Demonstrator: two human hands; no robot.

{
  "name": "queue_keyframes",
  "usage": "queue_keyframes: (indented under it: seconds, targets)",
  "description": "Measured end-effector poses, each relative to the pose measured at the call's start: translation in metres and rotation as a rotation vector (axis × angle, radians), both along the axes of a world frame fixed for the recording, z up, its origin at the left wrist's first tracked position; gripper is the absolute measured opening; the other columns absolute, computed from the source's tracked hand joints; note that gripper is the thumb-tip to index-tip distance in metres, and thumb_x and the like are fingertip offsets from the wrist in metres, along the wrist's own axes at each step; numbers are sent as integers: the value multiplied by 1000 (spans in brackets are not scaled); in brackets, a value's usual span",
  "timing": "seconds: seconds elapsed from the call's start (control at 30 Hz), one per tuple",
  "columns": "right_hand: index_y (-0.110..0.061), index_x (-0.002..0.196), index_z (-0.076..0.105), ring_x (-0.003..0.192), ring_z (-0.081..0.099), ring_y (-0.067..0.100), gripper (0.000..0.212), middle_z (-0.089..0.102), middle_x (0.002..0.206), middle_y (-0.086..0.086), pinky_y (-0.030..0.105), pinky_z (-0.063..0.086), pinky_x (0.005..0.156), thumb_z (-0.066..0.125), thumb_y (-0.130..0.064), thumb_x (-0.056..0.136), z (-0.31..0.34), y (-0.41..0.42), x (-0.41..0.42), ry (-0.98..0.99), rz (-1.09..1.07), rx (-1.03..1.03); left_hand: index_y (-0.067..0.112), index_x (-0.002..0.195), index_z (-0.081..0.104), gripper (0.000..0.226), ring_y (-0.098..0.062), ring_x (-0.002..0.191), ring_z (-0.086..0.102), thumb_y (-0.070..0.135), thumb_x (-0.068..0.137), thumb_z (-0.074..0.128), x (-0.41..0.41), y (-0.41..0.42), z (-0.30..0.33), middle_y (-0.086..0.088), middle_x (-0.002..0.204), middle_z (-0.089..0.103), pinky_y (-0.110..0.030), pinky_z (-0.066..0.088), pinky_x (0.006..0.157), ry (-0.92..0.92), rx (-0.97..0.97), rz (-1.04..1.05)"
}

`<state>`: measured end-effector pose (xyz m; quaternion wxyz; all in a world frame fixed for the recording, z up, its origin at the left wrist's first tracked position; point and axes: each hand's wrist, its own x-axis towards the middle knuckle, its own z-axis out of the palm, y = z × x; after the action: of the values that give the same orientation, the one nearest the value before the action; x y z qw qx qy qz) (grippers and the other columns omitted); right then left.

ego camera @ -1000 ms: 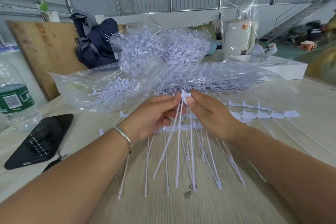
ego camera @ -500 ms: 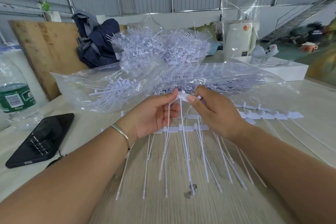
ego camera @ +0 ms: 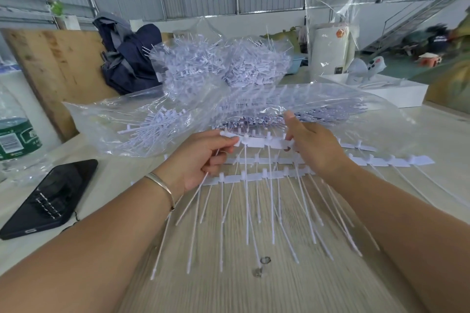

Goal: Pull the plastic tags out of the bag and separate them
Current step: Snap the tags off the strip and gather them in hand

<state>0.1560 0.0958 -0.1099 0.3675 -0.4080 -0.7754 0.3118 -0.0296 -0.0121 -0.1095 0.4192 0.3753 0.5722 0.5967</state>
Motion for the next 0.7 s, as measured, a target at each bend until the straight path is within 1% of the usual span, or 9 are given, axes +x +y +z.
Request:
queue_keyframes:
  seconds: [0.07, 0.1, 0.2, 0.33, 0.4, 0.43, 0.53, 0.63, 0.7]
  targets:
    - [4, 81, 61, 60, 55, 19, 72, 66, 68, 7, 30, 42, 62, 35, -62, 93, 3, 0, 1, 15, 9, 26, 9, 78, 65, 9, -7, 39, 31, 13, 84, 70, 2, -1, -2, 4, 57, 53, -15, 23, 36, 246, -21, 50]
    - [3, 72, 57, 49, 46, 16, 66, 57, 56, 4, 28, 37, 55, 42, -58, 93, 3, -1, 1, 0, 17, 68, 10, 75, 67, 11, -8, 40, 34, 16, 81, 73, 3, -2, -2, 6, 54, 52, -15, 27, 39, 401, -30, 84]
    - [-9, 50, 38, 40, 30, 12, 53, 31, 38, -5, 25, 26, 48, 59, -40, 88, 0, -4, 1, -112, 28, 206, 12, 65, 68, 15, -4, 43, 39, 19, 75, 77, 8, 1, -4, 12, 48, 47, -16, 32, 44, 792, -3, 180]
    - [-16, 45, 34, 43, 35, 12, 53, 31, 39, -4, 24, 25, 46, 62, -37, 84, -2, -8, -5, -201, -13, 261, 20, 58, 63, 20, 0, 42, 44, 16, 74, 74, 13, 4, -4, 19, 43, 49, -11, 32, 42, 951, 16, 270]
    - [-16, 44, 35, 44, 37, 13, 53, 32, 41, -4, 24, 26, 47, 63, -40, 83, -3, -9, -8, -206, -18, 273, 17, 64, 65, 13, -2, 45, 49, 19, 75, 72, 15, 3, -4, 22, 46, 52, -21, 42, 45, 968, -8, 328]
    - [-17, 44, 36, 45, 38, 13, 53, 34, 42, -4, 24, 26, 47, 63, -41, 83, -4, -9, -9, -213, -18, 285, 17, 66, 65, 12, -6, 48, 51, 21, 75, 71, 17, 2, -3, 20, 49, 55, -24, 43, 46, 994, -27, 355]
    - [-18, 45, 38, 47, 40, 11, 52, 39, 45, -3, 23, 25, 47, 63, -44, 81, -5, -13, -13, -267, -46, 366, 22, 67, 59, 14, -12, 59, 53, 28, 78, 65, 27, 1, 1, 8, 61, 55, -24, 30, 48, 1267, -110, 411]
    - [-16, 46, 38, 50, 41, 15, 50, 38, 46, -1, 22, 23, 46, 62, -45, 80, -4, -16, -11, -302, -81, 461, 20, 68, 52, 19, -10, 57, 47, 27, 84, 59, 33, 4, 2, 7, 62, 47, -25, 24, 47, 1484, -165, 434]
    - [-18, 44, 33, 46, 36, 14, 54, 31, 43, -2, 22, 20, 47, 63, -44, 79, 0, -18, -6, -291, -92, 514, 20, 74, 52, 15, -17, 63, 52, 23, 88, 56, 26, 3, 4, 8, 62, 40, -26, 24, 49, 1570, -269, 437]
